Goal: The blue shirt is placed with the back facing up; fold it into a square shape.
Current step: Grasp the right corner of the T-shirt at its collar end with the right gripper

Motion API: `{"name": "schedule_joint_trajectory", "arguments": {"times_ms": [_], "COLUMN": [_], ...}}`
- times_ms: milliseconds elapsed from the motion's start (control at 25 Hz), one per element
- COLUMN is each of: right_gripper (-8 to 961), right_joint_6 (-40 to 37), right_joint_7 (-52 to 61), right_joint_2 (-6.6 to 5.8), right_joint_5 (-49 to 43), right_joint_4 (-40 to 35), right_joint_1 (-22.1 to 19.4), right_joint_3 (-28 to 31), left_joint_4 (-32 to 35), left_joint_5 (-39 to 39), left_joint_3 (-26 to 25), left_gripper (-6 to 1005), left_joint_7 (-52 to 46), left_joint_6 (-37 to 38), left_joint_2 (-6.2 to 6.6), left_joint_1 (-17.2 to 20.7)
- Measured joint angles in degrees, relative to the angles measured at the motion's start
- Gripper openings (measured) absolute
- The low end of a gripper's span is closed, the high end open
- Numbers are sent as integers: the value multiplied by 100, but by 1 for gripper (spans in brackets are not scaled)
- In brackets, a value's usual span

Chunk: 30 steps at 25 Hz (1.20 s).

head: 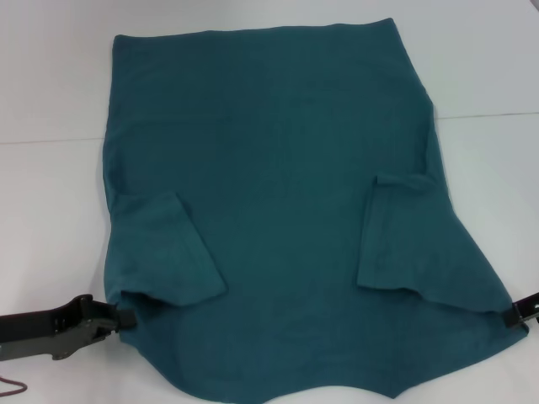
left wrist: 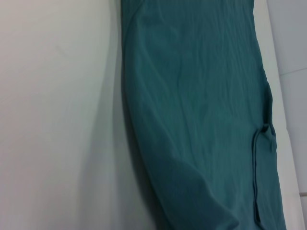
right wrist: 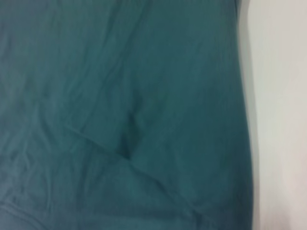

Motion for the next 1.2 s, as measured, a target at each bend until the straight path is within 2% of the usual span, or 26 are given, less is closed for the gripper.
{"name": "schedule_joint_trajectory", "arguments": {"times_ms": [160,760,1000,1200], "right_gripper": [760,760,737,718], "right_joint_6": [73,147,130,117], "right_joint_7": [-1,22,-4,-18], "right_joint_2": [66,187,274,290], "right_joint_5": [-84,-128,-100,35], "right_joint_4": [0,60,62,45], "right_joint_1": [31,117,197,253], "right_joint_3": [-7,-99,-90,-28], "left_joint_4": [0,1,1,1], "left_joint_5": [0,0,0,0], "left_joint_3": [0,1,0,0], "left_gripper": [20,20,21,21], "left_joint_7": [0,0,0,4], "left_joint_6": [0,-9,-33,-34], "left_joint_2": [0,0,0,0], "left_joint_1": [0,0,0,4]}}
